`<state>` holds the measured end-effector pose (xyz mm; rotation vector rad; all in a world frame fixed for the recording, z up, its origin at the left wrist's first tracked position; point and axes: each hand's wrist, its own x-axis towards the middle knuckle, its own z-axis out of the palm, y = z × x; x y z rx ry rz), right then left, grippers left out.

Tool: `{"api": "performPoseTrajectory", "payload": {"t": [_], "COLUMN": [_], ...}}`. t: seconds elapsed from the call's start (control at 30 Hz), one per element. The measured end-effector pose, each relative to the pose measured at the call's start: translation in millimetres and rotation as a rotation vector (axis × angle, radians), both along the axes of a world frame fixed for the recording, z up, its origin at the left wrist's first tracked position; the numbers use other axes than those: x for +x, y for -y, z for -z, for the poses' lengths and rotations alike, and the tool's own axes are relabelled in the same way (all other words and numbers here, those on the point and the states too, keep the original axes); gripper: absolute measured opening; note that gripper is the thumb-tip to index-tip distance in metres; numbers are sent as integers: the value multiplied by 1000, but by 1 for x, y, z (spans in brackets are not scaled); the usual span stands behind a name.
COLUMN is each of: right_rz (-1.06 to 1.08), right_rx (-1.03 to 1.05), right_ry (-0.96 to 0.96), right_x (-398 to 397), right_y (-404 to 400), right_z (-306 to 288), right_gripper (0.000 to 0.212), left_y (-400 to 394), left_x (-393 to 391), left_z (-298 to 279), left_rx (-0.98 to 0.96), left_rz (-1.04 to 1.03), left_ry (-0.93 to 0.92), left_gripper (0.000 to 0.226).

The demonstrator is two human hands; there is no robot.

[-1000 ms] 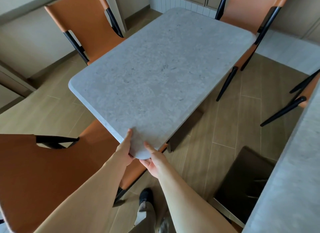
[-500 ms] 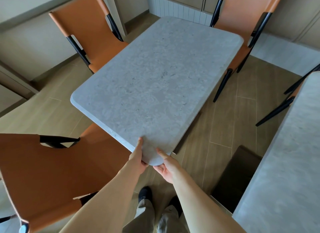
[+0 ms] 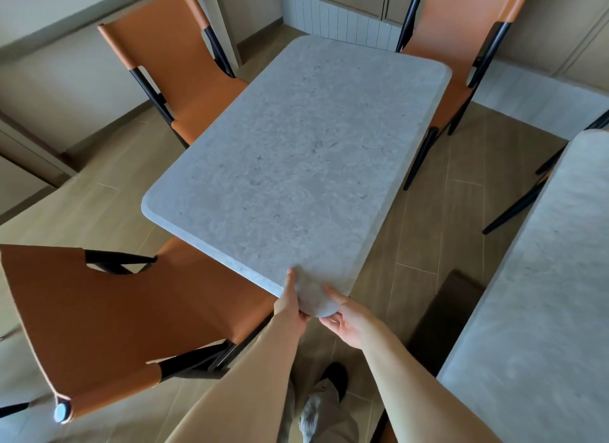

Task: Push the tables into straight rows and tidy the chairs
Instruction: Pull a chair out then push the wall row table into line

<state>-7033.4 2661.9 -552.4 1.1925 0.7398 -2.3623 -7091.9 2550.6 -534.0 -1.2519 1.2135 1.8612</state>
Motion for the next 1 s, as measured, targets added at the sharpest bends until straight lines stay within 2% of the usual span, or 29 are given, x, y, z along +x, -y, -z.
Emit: {"api": "performPoseTrajectory", "payload": {"t": [0.17,0.27,0.47,0.57,0.67,0.73,0.8,0.9,1.0], "right_rz": [-8,-31,-15,31,105,121,95,68,-29], "right_rx": [10,27,61,100,201,255,270,281,282], "right_ry": [39,49,52,98,187,235,244,256,180], "right_x": [18,23,23,23,21,18,14,6,-5], "right_y": [-18,-23,-20,-12,12,35,60,104,161], "right_z": [-12,-10,-5,-7,-16,-27,-40,-57,-81], "right_gripper": [32,35,43,40,43,43,34,25,13], "left_y": [-11,-14,-2,13,32,49,70,116,178], "left_x": [20,25,24,25,19,12,4,-8,-18], "left_z": [5,11,3,-13,-17,-21,-33,-57,-84], "left_rx": [59,84,192,219,79,38,9,-77,-94], "left_rz": [-11,-25,20,184,424,524,573,585,532], "left_ry": [17,21,48,108,131,110,54,-80,-212], "left_gripper": [83,88,81,70,52,41,36,35,28]}}
